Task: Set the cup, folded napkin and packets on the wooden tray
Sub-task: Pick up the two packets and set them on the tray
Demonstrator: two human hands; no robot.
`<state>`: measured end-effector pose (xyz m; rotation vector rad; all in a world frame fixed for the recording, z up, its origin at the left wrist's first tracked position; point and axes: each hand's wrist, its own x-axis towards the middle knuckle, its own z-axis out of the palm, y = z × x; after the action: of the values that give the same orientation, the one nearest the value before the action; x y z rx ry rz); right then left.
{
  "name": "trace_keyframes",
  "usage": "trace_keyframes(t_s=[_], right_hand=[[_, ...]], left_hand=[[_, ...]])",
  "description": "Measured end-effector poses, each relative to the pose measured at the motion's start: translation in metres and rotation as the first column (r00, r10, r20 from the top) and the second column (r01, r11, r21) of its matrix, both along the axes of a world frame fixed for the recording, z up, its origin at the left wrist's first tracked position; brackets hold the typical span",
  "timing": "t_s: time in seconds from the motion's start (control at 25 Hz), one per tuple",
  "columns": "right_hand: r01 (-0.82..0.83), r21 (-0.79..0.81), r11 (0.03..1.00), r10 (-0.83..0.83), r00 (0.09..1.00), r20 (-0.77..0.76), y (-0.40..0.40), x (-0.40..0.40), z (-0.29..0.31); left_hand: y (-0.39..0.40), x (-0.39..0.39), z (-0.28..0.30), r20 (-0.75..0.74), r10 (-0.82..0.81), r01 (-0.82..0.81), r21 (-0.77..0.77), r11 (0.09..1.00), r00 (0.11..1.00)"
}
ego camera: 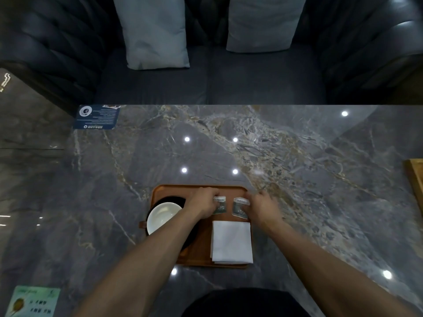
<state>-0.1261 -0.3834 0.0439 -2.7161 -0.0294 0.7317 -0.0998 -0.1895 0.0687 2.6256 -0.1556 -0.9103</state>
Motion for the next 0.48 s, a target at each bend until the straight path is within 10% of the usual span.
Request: trace_keyframes(t_s=[0.48], right_hand=[[-0.004, -0.071, 0.997, 0.024, 0.958, 0.286, 0.009, -0.011, -0.003]], left_hand=[[-0.004, -0.013, -0.019, 0.331, -0.034, 0.004, 0.091, 0.996, 0.943]])
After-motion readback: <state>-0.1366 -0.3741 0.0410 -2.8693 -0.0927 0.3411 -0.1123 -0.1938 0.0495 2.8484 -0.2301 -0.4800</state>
